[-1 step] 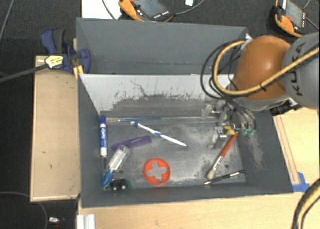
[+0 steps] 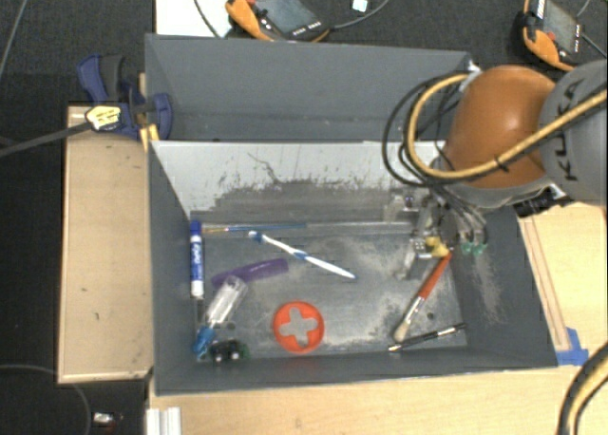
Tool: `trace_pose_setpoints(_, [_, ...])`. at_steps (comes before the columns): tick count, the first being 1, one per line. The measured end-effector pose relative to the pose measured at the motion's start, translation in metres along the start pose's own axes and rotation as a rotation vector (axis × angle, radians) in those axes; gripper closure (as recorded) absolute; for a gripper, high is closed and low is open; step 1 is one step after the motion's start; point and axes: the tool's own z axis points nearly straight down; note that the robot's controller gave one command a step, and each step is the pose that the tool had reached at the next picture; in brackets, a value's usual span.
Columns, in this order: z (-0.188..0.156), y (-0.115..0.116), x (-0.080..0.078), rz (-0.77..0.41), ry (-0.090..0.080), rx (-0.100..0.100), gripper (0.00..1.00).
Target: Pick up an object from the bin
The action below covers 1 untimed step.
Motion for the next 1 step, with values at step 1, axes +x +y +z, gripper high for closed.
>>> trace_pose_setpoints(1, [0.1053,-0.0374,0.0596,-0.5,0.006,-0.002,0.0])
